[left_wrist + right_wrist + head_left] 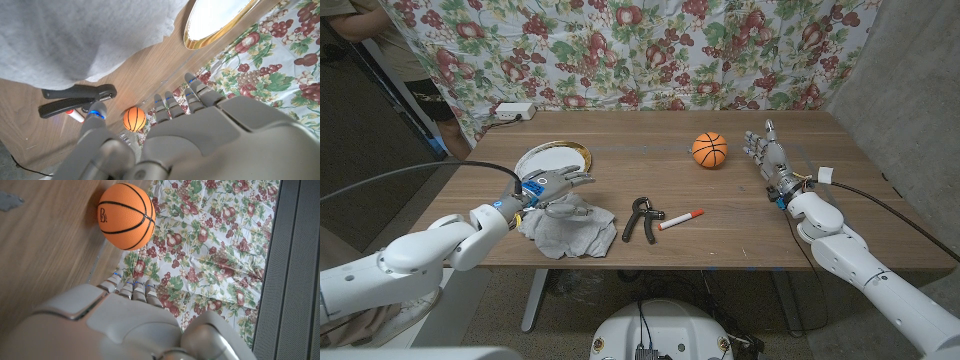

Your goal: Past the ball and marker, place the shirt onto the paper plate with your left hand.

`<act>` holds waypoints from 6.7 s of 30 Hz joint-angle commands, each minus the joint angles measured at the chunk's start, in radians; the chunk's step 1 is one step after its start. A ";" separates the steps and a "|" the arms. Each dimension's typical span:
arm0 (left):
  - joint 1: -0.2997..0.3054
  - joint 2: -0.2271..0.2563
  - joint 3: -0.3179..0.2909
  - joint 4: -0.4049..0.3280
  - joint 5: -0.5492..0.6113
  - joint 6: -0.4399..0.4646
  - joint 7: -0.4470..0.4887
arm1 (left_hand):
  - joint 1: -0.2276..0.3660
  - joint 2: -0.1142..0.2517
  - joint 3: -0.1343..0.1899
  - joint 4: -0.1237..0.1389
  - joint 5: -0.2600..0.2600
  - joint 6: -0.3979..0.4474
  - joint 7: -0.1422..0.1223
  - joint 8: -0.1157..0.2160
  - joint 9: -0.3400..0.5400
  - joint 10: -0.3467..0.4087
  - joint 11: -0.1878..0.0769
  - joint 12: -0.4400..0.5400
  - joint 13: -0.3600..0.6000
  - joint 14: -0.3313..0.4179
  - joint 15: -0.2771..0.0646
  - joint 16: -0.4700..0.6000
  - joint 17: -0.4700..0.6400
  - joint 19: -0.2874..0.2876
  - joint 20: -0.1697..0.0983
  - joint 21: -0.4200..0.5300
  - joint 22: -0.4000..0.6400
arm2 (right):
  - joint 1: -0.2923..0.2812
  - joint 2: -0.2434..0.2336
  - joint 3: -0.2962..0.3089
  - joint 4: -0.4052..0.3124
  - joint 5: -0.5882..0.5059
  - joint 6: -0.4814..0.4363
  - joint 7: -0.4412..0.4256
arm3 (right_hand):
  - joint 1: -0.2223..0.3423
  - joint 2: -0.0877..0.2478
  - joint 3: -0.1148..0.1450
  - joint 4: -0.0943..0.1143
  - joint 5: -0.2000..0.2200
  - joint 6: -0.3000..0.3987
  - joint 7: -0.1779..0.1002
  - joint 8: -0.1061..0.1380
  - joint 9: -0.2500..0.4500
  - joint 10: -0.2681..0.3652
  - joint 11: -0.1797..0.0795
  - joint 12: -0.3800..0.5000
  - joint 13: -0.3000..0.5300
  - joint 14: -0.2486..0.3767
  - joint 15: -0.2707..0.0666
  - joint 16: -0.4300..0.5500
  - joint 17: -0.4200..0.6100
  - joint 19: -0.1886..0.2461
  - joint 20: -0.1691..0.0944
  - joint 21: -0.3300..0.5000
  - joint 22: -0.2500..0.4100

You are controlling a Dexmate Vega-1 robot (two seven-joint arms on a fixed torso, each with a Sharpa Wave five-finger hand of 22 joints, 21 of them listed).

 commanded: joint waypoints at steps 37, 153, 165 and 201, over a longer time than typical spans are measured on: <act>0.280 -0.176 -0.306 -0.066 0.134 -0.037 -0.166 | 0.051 0.006 -0.053 0.006 0.040 -0.152 -0.005 0.008 0.007 -0.023 -0.007 0.008 0.003 0.003 -0.176 0.011 0.002 -0.003 -0.095 0.008 0.003 | -0.018 -0.012 0.012 -0.014 0.005 0.011 -0.002 | 0.004 0.008 -0.003 0.000 0.009 0.005 0.003 0.005 0.005 0.004 -0.005 0.005 0.005 0.001 -0.006 0.003 0.002 -0.001 -0.002 -0.005 0.001; 0.281 -0.387 -0.344 -0.025 0.211 -0.181 -0.324 | 0.146 0.012 -0.097 0.005 0.065 0.063 -0.004 0.086 0.005 0.080 0.007 0.035 -0.001 0.096 -0.180 0.011 -0.004 0.052 -0.080 0.009 -0.001 | 0.015 -0.013 -0.009 -0.020 -0.016 -0.036 -0.019 | 0.007 0.015 -0.002 -0.001 0.010 0.021 0.000 0.007 0.005 0.005 -0.006 0.006 0.005 0.000 -0.005 0.003 0.002 -0.001 -0.001 -0.005 0.002; 0.249 -0.368 -0.302 -0.006 0.199 -0.174 -0.306 | 0.156 0.012 -0.100 0.005 0.065 0.068 -0.005 0.085 0.004 0.092 0.008 0.038 -0.001 0.102 -0.180 0.011 -0.004 0.056 -0.076 0.009 -0.001 | 0.017 -0.015 -0.007 -0.021 -0.015 -0.033 -0.016 | 0.007 0.015 -0.002 -0.001 0.010 0.021 -0.001 0.007 0.005 0.004 -0.006 0.006 0.005 0.000 -0.006 0.003 0.002 -0.001 0.000 -0.005 0.002; 0.232 -0.290 -0.243 0.001 0.149 -0.132 -0.285 | 0.190 0.013 -0.114 0.008 0.061 0.158 -0.003 0.107 0.003 0.155 0.009 0.053 -0.001 0.162 -0.176 0.019 -0.004 0.080 -0.050 0.012 -0.001 | 0.014 -0.022 -0.002 -0.028 -0.015 -0.026 -0.009 | 0.007 0.017 -0.001 -0.001 0.010 0.020 -0.009 0.006 0.006 0.004 -0.040 0.006 0.006 0.000 -0.008 0.003 0.002 -0.003 0.008 -0.005 0.002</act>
